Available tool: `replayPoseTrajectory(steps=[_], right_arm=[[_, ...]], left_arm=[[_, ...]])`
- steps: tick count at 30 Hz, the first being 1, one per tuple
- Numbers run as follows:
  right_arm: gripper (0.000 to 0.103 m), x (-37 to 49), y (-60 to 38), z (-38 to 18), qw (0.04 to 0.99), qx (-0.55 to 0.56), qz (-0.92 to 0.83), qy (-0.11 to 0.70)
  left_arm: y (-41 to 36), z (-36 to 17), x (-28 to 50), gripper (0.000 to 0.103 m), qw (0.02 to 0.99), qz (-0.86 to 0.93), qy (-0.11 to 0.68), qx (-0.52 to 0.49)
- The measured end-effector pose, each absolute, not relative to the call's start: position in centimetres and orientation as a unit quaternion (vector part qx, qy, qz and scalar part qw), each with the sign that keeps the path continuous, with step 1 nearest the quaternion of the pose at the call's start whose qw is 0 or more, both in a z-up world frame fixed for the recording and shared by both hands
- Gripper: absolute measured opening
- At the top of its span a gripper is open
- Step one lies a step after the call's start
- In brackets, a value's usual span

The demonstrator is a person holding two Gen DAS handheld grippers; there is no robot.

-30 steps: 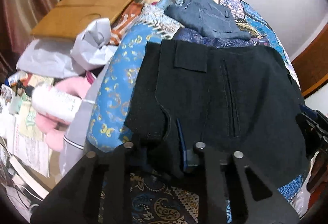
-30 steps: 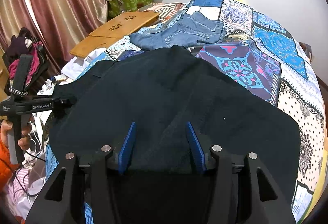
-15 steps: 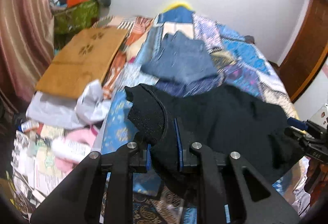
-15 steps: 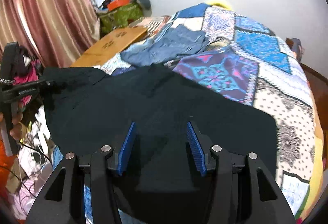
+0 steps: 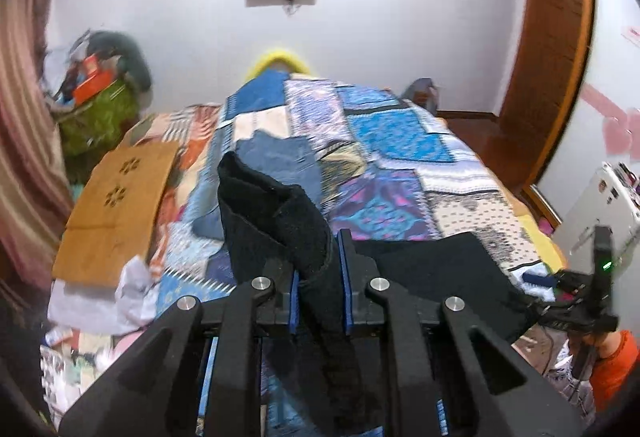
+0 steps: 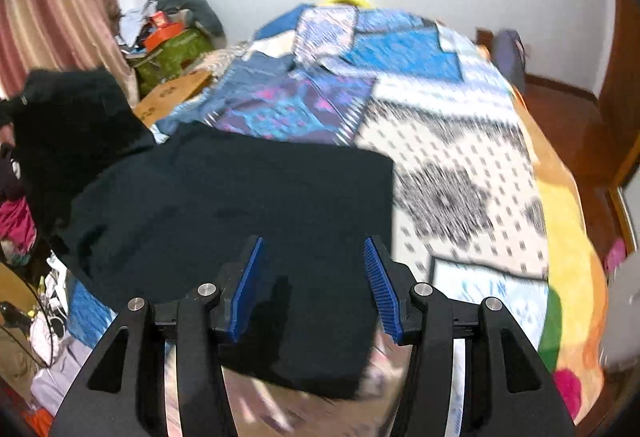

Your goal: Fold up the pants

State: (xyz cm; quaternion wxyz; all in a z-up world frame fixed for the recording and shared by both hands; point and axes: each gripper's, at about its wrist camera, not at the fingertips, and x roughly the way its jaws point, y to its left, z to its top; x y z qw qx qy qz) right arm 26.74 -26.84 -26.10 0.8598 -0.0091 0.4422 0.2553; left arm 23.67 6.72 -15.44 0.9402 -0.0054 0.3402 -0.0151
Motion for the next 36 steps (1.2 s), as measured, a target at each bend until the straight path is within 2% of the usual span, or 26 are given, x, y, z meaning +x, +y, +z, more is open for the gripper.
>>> replayPoseTrajectory(steps=[4, 10, 23, 29, 34, 36], right_arm=[[0.048, 26.3, -28.0, -28.5, 0.843, 0.001, 0.257, 0.472], [0.048, 26.0, -28.8, -29.0, 0.842, 0.034, 0.269, 0.467], [0.049, 25.9, -29.6, -29.2, 0.839, 0.053, 0.284, 0.46], [0.052, 25.5, -31.5, -28.6, 0.842, 0.069, 0.273, 0.46], [0.054, 24.4, -33.6, -27.8, 0.851, 0.068, 0.254, 0.455], [0.054, 24.0, -34.1, -27.2, 0.858, 0.059, 0.24, 0.45]], left_arm=[[2.5, -14.8, 25.3, 0.015, 0.937, -0.057, 0.344, 0.004], [-4.1, -14.9, 27.8, 0.012, 0.925, -0.126, 0.358, 0.005], [-17.0, -21.1, 29.5, 0.008, 0.876, -0.251, 0.412, 0.022], [-18.5, -24.0, 29.3, 0.006, 0.848, -0.268, 0.457, 0.021], [-18.0, -22.5, 27.7, 0.006, 0.85, -0.28, 0.445, 0.031], [-17.5, -21.3, 27.1, 0.01, 0.861, -0.266, 0.431, 0.047]])
